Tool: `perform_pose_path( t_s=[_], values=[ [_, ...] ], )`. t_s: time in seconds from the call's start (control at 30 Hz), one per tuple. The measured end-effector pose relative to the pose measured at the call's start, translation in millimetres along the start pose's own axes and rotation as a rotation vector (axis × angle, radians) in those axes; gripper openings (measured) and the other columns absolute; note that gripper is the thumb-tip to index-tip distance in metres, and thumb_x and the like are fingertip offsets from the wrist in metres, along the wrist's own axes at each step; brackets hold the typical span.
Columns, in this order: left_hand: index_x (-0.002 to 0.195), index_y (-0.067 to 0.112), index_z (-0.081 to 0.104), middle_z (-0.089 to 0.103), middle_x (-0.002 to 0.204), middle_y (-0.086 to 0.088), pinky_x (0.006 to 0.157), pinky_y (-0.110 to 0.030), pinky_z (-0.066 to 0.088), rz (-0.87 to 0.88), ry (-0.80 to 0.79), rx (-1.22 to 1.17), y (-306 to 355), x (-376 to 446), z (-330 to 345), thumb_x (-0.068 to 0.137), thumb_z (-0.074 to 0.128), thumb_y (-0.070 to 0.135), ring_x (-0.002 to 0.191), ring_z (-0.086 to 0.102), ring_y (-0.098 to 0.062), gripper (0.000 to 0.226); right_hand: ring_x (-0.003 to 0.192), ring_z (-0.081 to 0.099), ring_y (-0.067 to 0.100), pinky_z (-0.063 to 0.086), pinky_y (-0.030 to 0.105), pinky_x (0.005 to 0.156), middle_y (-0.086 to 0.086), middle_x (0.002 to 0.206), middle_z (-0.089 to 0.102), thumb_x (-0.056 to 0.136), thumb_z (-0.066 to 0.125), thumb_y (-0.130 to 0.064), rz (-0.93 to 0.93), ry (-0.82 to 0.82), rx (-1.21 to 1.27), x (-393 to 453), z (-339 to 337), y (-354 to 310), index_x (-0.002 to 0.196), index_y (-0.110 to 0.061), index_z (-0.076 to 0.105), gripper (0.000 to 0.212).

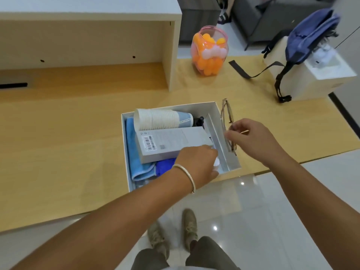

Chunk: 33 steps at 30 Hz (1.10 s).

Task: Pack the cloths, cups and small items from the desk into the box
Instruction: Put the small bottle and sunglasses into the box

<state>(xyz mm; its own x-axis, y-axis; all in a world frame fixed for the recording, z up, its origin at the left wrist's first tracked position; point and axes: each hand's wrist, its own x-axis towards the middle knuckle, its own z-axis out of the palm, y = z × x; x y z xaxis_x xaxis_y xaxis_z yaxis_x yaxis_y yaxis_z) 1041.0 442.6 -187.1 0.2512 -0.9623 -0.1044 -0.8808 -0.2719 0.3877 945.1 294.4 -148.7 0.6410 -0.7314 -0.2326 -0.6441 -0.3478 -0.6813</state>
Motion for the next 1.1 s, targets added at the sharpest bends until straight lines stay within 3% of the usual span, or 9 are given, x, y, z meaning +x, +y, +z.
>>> perform_pose_path(
  t_s=[0.07, 0.23, 0.37, 0.43, 0.5, 0.67, 0.77, 0.93, 1.1],
  values=[
    [0.084, 0.019, 0.052, 0.053, 0.077, 0.003, 0.052, -0.03, 0.031, -0.025, 0.002, -0.032, -0.7, 4.9, 4.9, 0.083, 0.058, 0.038, 0.073, 0.058, -0.024, 0.019, 0.079, 0.062, 0.013, 0.05, 0.03, 0.068, -0.007, 0.083, 0.066, 0.078, 0.07, -0.041, -0.057, -0.002, -0.137, 3.1, 8.1, 1.7, 0.088, -0.024, 0.066, 0.021],
    [0.101, 0.025, 0.063, 0.066, 0.092, 0.004, 0.066, -0.03, 0.048, -0.062, 0.038, -0.192, -10.5, -17.8, -1.6, 0.085, 0.061, 0.042, 0.082, 0.061, -0.016, 0.023, 0.076, 0.061, 0.018, 0.053, 0.036, 0.067, -0.003, 0.084, 0.066, 0.079, 0.067, -0.046, -0.155, -0.013, -0.348, 12.8, 23.7, 9.4, 0.091, -0.02, 0.068, 0.029],
    [0.108, 0.027, 0.064, 0.063, 0.094, 0.012, 0.072, -0.025, 0.051, -0.248, 0.399, -0.405, -36.9, -74.5, -17.9, 0.081, 0.072, 0.024, 0.082, 0.059, -0.003, 0.028, 0.077, 0.057, 0.017, 0.045, 0.029, 0.059, -0.004, 0.089, 0.064, 0.08, 0.063, -0.048, -0.21, -0.003, -0.418, 16.2, 25.8, 17.7, 0.104, -0.023, 0.07, 0.036],
    [0.11, 0.023, 0.064, 0.061, 0.096, 0.008, 0.073, -0.024, 0.05, -0.356, 0.591, -0.358, -61.5, -101.4, -23.7, 0.08, 0.074, 0.015, 0.084, 0.057, -0.006, 0.032, 0.078, 0.053, 0.017, 0.04, 0.028, 0.056, -0.004, 0.084, 0.058, 0.08, 0.061, -0.05, -0.242, -0.004, -0.472, 16.8, 28.0, 20.5, 0.098, -0.023, 0.071, 0.034],
    [0.117, 0.02, 0.06, 0.058, 0.105, 0.004, 0.076, -0.021, 0.046, -0.477, 0.657, -0.279, -84.9, -119.8, -29.4, 0.08, 0.073, 0.015, 0.092, 0.054, -0.008, 0.039, 0.082, 0.049, 0.018, 0.04, 0.03, 0.058, -0.002, 0.085, 0.054, 0.081, 0.059, -0.051, -0.262, -0.003, -0.518, 17.1, 30.8, 21.4, 0.093, -0.021, 0.071, 0.034],
    [0.14, 0.018, 0.041, 0.048, 0.134, -0.006, 0.1, -0.044, 0.045, -0.693, 0.495, -0.303, -119.7, -127.8, -24.2, 0.086, 0.066, 0.027, 0.123, 0.046, -0.019, 0.06, 0.091, 0.045, 0.02, 0.041, 0.033, 0.066, 0.003, 0.093, 0.054, 0.084, 0.055, -0.051, -0.296, 0.033, -0.616, 21.1, 37.4, 22.8, 0.096, -0.018, 0.072, 0.039],
    [0.146, 0.02, 0.029, 0.039, 0.145, -0.006, 0.1, -0.049, 0.045, -0.69, 0.399, -0.332, -126.8, -121.2, -19.3, 0.089, 0.061, 0.033, 0.131, 0.042, -0.021, 0.067, 0.092, 0.044, 0.02, 0.04, 0.032, 0.067, 0.004, 0.093, 0.054, 0.084, 0.054, -0.053, -0.323, 0.06, -0.661, 23.5, 39.5, 25.6, 0.099, -0.017, 0.071, 0.042],
    [0.148, 0.021, 0.023, 0.042, 0.142, -0.004, 0.088, -0.044, 0.052, -0.668, 0.328, -0.314, -130.6, -112.2, -13.8, 0.092, 0.055, 0.03, 0.123, 0.05, -0.019, 0.065, 0.095, 0.046, 0.024, 0.042, 0.034, 0.072, 0.006, 0.098, 0.054, 0.082, 0.059, -0.056, -0.363, 0.097, -0.672, 24.5, 43.5, 30.6, 0.11, -0.017, 0.067, 0.049],
    [0.14, 0.028, 0.036, 0.055, 0.12, 0.013, 0.067, -0.022, 0.048, -0.674, 0.27, -0.452, -130.2, -105.5, -11.8, 0.094, 0.053, 0.023, 0.095, 0.061, -0.006, 0.05, 0.112, 0.046, 0.022, 0.04, 0.031, 0.08, 0.006, 0.124, 0.048, 0.081, 0.066, -0.047, -0.306, 0.139, -0.331, 23.6, 42.4, 44.3, 0.135, -0.022, 0.044, 0.063]
  ],
)
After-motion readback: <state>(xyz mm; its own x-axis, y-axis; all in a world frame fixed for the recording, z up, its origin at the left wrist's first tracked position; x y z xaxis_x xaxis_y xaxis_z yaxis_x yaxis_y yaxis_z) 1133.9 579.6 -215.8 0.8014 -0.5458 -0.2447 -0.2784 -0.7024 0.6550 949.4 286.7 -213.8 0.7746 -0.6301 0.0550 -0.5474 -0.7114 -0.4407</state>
